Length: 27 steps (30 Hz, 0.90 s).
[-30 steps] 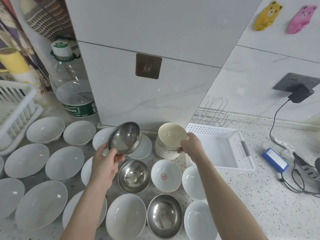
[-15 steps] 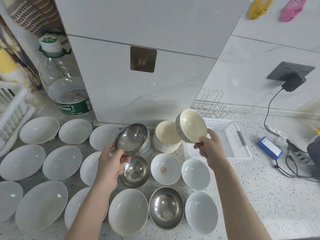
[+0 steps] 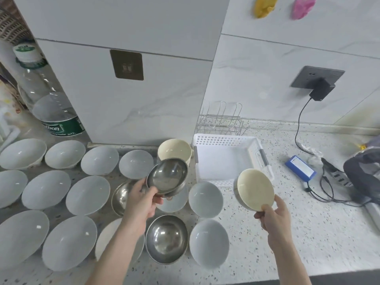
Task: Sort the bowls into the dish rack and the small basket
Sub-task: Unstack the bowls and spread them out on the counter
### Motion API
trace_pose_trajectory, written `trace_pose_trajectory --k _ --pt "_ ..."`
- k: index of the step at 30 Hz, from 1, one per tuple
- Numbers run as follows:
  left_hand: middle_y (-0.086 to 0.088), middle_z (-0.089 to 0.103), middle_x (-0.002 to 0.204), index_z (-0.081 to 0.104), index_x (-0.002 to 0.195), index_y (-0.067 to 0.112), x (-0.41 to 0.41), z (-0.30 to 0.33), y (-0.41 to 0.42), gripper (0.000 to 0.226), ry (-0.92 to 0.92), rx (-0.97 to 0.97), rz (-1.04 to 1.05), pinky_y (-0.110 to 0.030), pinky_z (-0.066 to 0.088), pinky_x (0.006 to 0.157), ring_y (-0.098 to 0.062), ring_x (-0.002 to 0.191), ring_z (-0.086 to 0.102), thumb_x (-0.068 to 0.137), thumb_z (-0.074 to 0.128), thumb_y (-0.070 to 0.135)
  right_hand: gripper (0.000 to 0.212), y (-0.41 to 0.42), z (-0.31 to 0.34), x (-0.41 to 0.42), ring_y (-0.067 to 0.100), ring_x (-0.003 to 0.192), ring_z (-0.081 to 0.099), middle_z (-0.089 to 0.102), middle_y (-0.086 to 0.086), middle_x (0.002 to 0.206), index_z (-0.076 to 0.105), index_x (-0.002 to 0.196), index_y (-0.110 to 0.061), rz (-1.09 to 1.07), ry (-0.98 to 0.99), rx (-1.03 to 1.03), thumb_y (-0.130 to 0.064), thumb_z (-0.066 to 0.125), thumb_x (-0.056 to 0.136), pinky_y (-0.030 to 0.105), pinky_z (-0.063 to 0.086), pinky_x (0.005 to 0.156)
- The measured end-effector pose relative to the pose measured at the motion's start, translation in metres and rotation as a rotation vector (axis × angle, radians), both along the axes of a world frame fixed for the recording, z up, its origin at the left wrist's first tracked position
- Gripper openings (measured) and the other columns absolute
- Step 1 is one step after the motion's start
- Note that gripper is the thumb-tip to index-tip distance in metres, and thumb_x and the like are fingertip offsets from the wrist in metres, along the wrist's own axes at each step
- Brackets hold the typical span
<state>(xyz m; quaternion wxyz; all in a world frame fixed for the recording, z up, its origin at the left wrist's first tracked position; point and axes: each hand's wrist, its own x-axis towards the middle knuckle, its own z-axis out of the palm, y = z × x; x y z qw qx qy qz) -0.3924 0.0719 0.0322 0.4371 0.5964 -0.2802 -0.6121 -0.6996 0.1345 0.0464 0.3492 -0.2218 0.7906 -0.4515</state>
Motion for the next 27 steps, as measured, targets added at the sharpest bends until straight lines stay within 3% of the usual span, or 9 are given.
trace_pose_trajectory --k 6,11,15,23,27 --pt "-0.015 0.056 0.062 0.057 0.121 0.004 -0.049 -0.003 0.028 0.027 0.009 0.038 0.058 -0.018 0.018 0.033 -0.006 0.033 0.025 0.094 0.054 0.004 0.052 0.006 -0.033 -0.027 0.014 0.053 0.056 0.063 0.015 0.081 0.041 0.139 -0.02 0.187 0.0 0.117 -0.001 0.04 0.091 0.028 0.038 0.055" --pt "-0.016 0.059 0.061 0.058 0.121 0.006 -0.076 -0.006 0.05 0.029 -0.013 0.057 0.136 -0.018 0.018 0.031 -0.007 0.033 0.024 0.093 0.056 0.005 0.056 -0.005 -0.049 -0.036 0.015 0.06 0.063 0.067 0.009 0.084 0.038 0.142 -0.023 0.392 0.044 0.169 -0.004 0.039 0.089 0.028 0.043 0.053" --pt "-0.01 0.061 0.058 0.062 0.117 0.011 -0.091 -0.009 0.067 0.026 -0.038 0.065 0.201 -0.016 0.02 0.031 -0.007 0.034 0.034 0.091 0.058 0.005 0.057 -0.012 -0.058 -0.044 0.015 0.062 0.064 0.067 0.007 0.079 0.037 0.142 -0.023 0.468 0.059 0.19 -0.005 0.04 0.088 0.028 0.044 0.053" --pt "-0.008 0.063 0.052 0.066 0.106 0.027 -0.111 -0.013 0.086 0.029 -0.179 0.041 0.202 -0.018 0.024 0.031 -0.006 0.031 0.038 0.086 0.06 0.006 0.06 -0.02 -0.071 -0.053 0.014 0.058 0.062 0.064 0.01 0.099 0.035 0.145 -0.021 0.489 -0.022 0.172 -0.001 0.037 0.088 0.026 0.043 0.052" --pt "-0.006 0.068 0.06 0.06 0.118 0.03 -0.12 -0.016 0.094 0.038 -0.226 0.036 0.122 -0.02 0.027 0.034 -0.011 0.045 0.055 0.088 0.059 0.007 0.063 -0.016 -0.077 -0.049 0.013 0.059 0.063 0.06 -0.003 0.095 0.031 0.148 -0.022 0.485 -0.053 0.142 -0.002 0.037 0.089 0.025 0.045 0.049"
